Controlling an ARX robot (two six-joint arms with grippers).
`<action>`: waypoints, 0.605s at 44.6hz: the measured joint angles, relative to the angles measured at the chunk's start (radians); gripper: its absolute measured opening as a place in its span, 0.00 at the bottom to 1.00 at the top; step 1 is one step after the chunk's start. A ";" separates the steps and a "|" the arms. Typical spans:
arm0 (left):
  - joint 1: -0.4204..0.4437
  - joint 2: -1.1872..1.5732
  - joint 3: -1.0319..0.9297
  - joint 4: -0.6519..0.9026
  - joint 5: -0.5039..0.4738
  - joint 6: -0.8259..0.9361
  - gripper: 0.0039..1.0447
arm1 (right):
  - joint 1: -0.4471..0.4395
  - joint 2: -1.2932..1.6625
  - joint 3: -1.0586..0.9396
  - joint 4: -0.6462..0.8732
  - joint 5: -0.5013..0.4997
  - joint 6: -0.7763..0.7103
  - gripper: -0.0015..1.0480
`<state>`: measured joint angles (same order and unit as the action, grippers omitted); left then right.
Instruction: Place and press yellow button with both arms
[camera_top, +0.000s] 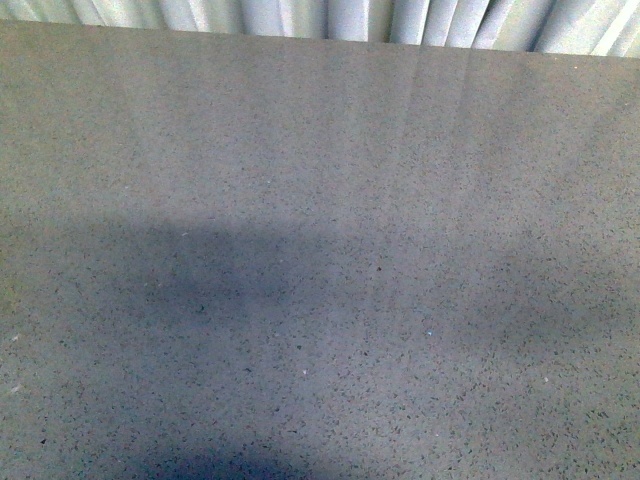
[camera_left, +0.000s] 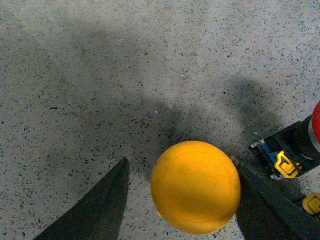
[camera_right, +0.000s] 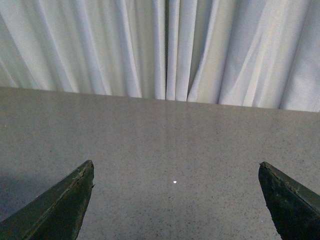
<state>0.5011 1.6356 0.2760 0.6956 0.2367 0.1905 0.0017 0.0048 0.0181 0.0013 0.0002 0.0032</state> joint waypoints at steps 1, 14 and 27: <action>0.000 0.001 0.000 0.001 0.000 0.000 0.50 | 0.000 0.000 0.000 0.000 0.000 0.000 0.91; 0.011 -0.021 -0.004 -0.014 0.010 0.000 0.32 | 0.000 0.000 0.000 0.000 0.000 0.000 0.91; 0.029 -0.241 0.062 -0.182 0.035 0.015 0.32 | 0.000 0.000 0.000 0.000 0.000 0.000 0.91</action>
<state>0.5304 1.3949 0.3378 0.5133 0.2718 0.2054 0.0017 0.0048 0.0181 0.0013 0.0002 0.0032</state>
